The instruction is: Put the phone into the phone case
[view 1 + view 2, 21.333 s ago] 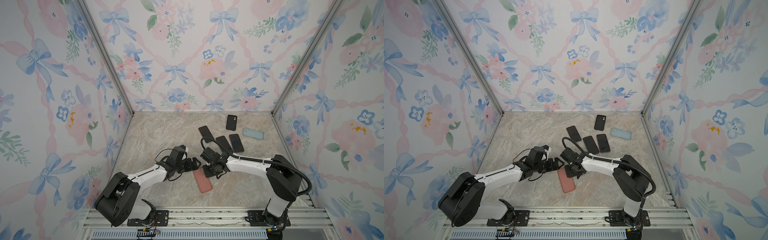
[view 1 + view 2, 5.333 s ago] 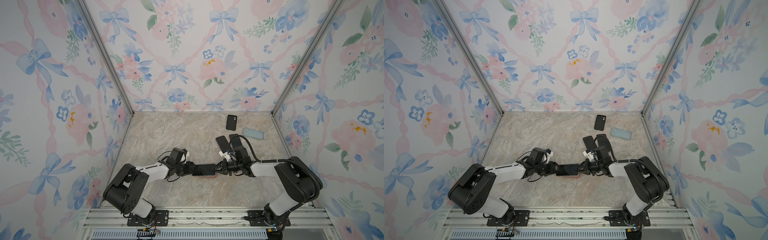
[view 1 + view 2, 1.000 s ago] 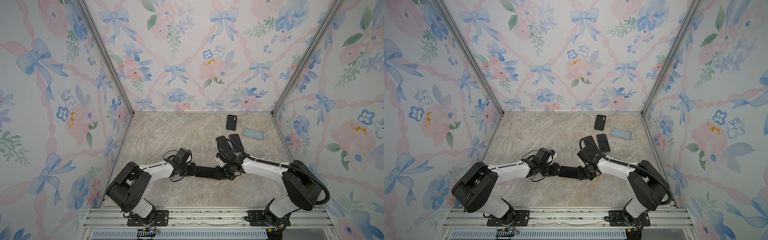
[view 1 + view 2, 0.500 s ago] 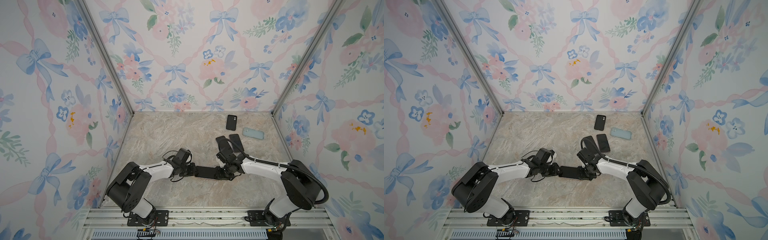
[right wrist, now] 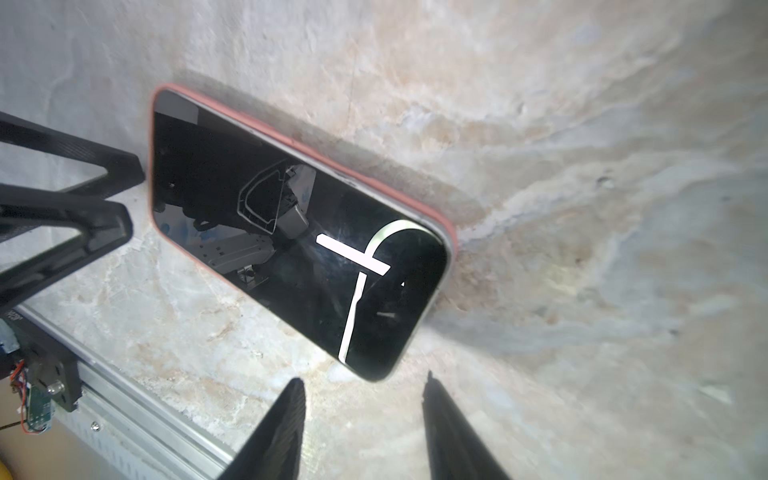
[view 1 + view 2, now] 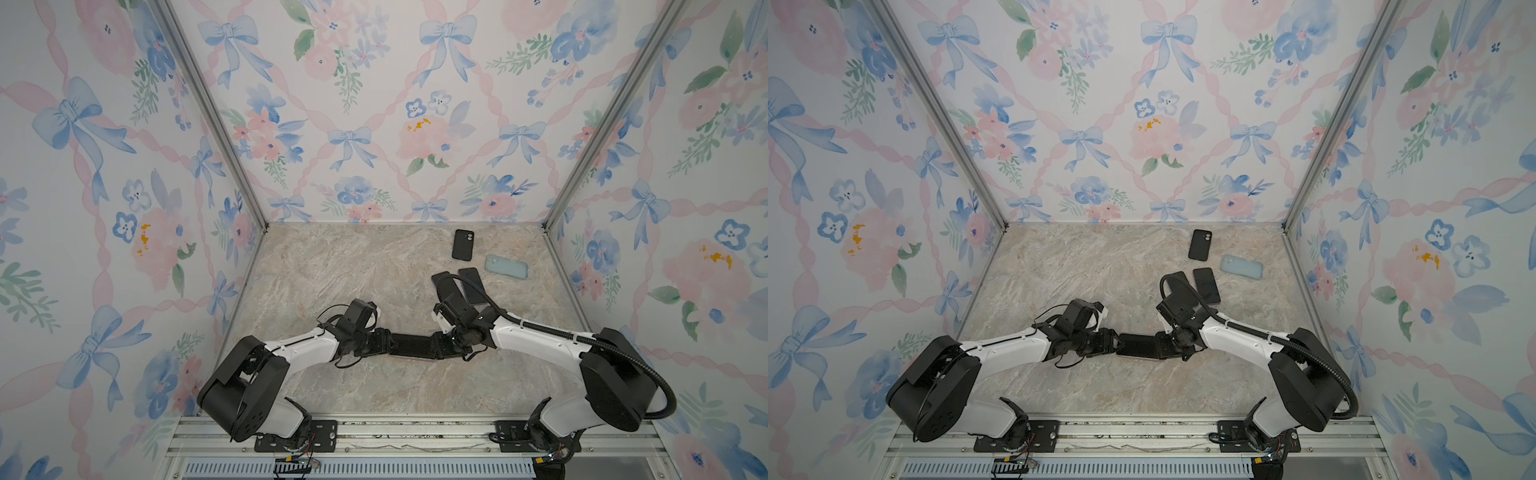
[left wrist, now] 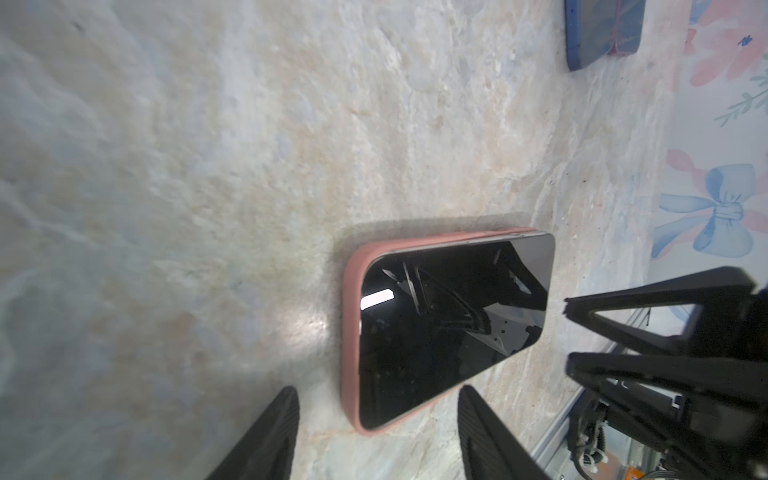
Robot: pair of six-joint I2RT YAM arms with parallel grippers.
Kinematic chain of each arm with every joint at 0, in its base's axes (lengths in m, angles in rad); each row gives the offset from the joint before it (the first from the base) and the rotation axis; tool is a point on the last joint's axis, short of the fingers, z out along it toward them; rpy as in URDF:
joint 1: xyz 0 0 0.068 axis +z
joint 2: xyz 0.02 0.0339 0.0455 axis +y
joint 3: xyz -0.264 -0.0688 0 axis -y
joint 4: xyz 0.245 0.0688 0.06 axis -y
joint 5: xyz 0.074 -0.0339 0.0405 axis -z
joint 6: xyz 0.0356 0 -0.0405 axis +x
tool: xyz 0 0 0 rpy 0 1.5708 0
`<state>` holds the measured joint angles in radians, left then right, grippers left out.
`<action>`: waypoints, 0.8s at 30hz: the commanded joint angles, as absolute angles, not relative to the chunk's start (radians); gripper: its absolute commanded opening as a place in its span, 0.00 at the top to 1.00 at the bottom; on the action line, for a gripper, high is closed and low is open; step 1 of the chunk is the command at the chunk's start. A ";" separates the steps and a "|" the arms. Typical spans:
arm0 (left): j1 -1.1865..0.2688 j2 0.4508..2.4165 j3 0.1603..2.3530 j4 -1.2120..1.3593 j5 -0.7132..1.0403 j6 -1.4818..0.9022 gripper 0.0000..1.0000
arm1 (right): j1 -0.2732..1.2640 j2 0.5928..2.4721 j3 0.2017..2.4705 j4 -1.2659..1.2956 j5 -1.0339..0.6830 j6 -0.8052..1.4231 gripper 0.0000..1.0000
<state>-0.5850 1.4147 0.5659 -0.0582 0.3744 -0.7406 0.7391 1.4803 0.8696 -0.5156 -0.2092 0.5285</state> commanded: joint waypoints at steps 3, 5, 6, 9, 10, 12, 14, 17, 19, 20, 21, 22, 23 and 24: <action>-0.604 1.383 0.524 -0.138 0.366 -0.760 0.35 | 0.701 1.455 0.903 -0.519 -0.205 0.426 0.44; -0.630 1.378 0.523 -0.139 0.368 -0.782 0.36 | 0.696 1.477 0.918 -0.500 -0.220 0.400 0.43; -0.641 1.377 0.525 -0.137 0.368 -0.791 0.37 | 0.695 1.488 0.925 -0.494 -0.223 0.390 0.43; -0.675 1.371 0.528 -0.134 0.364 -0.818 0.38 | 0.684 1.523 0.943 -0.468 -0.242 0.357 0.40; -0.686 1.371 0.529 -0.127 0.365 -0.829 0.38 | 0.676 1.537 0.947 -0.458 -0.252 0.348 0.39; -0.703 1.378 0.526 -0.107 0.372 -0.844 0.38 | 0.662 1.566 0.958 -0.448 -0.275 0.334 0.37; -0.714 1.390 0.524 -0.086 0.375 -0.854 0.38 | 0.657 1.589 0.966 -0.439 -0.287 0.323 0.34; -0.716 1.419 0.529 -0.072 0.379 -0.850 0.38 | 0.653 1.617 0.971 -0.430 -0.301 0.311 0.33; -0.716 1.437 0.536 -0.064 0.382 -0.846 0.39 | 0.651 1.635 0.973 -0.425 -0.309 0.305 0.32; -0.716 1.444 0.540 -0.063 0.383 -0.844 0.39 | 0.649 1.642 0.973 -0.422 -0.313 0.304 0.33; -0.716 1.452 0.545 -0.063 0.387 -0.840 0.40 | 0.647 1.648 0.974 -0.424 -0.318 0.304 0.33; -0.716 1.455 0.549 -0.064 0.390 -0.837 0.41 | 0.647 1.650 0.975 -0.428 -0.317 0.302 0.34; -0.715 1.452 0.549 -0.063 0.390 -0.836 0.42 | 0.647 1.647 0.977 -0.434 -0.314 0.304 0.34; -0.710 1.442 0.543 -0.066 0.386 -0.835 0.42 | 0.647 1.642 0.977 -0.442 -0.305 0.312 0.35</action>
<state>-0.7128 1.4223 0.5526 -0.0269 0.3962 -0.8398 0.6567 1.6409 0.9482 -0.4297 -0.2985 0.3241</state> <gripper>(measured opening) 0.581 0.656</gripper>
